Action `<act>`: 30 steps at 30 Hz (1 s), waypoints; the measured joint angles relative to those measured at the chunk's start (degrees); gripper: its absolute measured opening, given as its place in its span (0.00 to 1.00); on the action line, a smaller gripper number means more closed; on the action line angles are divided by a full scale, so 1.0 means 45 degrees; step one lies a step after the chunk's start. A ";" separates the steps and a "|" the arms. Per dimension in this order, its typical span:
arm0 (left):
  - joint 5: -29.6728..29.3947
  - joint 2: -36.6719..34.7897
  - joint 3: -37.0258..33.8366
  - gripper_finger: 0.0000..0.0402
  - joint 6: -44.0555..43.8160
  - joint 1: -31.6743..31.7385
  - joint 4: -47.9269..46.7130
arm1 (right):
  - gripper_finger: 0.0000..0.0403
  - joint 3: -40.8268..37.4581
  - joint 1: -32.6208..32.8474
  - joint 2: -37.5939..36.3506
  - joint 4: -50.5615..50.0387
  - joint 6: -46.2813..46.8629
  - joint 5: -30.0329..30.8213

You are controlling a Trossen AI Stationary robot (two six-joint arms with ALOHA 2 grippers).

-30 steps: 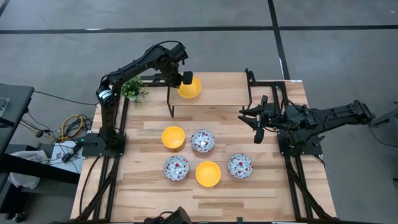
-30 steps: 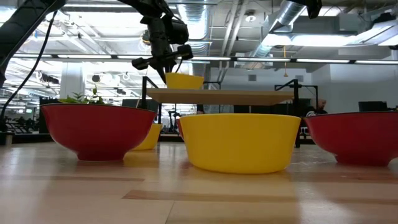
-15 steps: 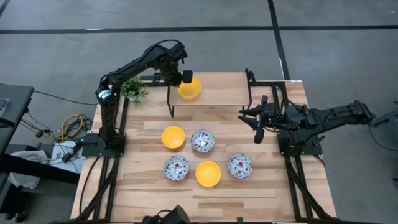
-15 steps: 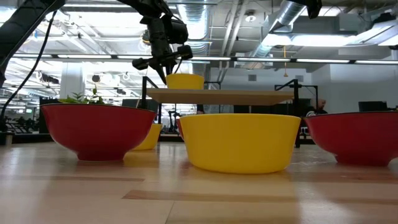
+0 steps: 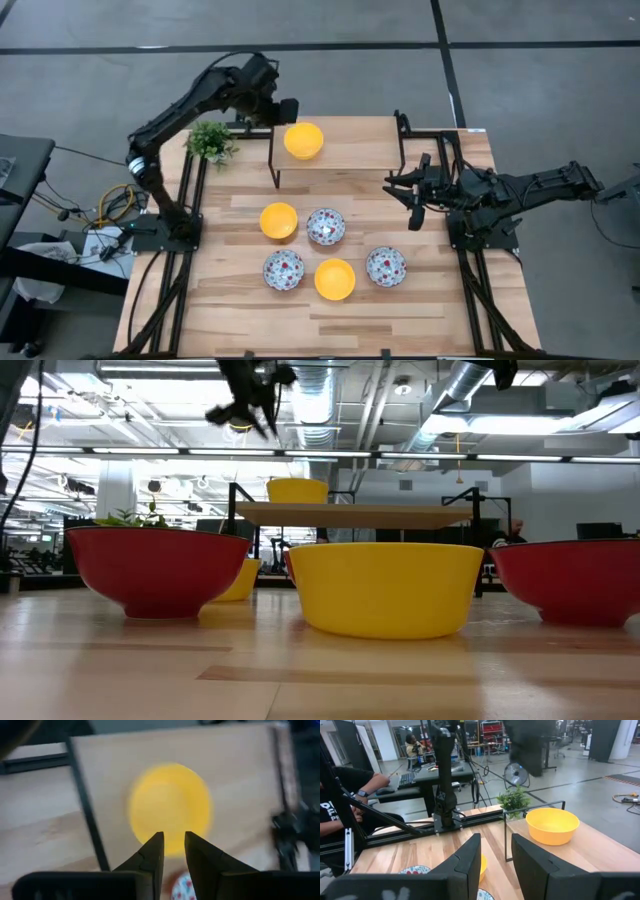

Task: Pick & Place Mini bowls
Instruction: Stack the top yellow bowl on top of the yellow bowl on the shelf

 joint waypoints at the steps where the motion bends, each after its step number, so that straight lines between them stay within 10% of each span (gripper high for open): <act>1: 0.0009 -0.0274 0.0002 0.19 0.0186 -0.0371 0.0005 | 0.24 0.0000 0.0000 0.0000 0.0000 0.0003 0.0000; 18: -0.3215 -0.2398 0.0002 0.19 -0.2134 -0.8277 -0.0044 | 0.24 0.0000 0.0000 -0.0002 -0.0005 0.0000 0.0000; 30: -0.4334 -0.2388 -0.2986 0.19 -0.4299 -1.0209 -0.0065 | 0.24 0.0000 0.0000 -0.0002 -0.0005 0.0005 0.0005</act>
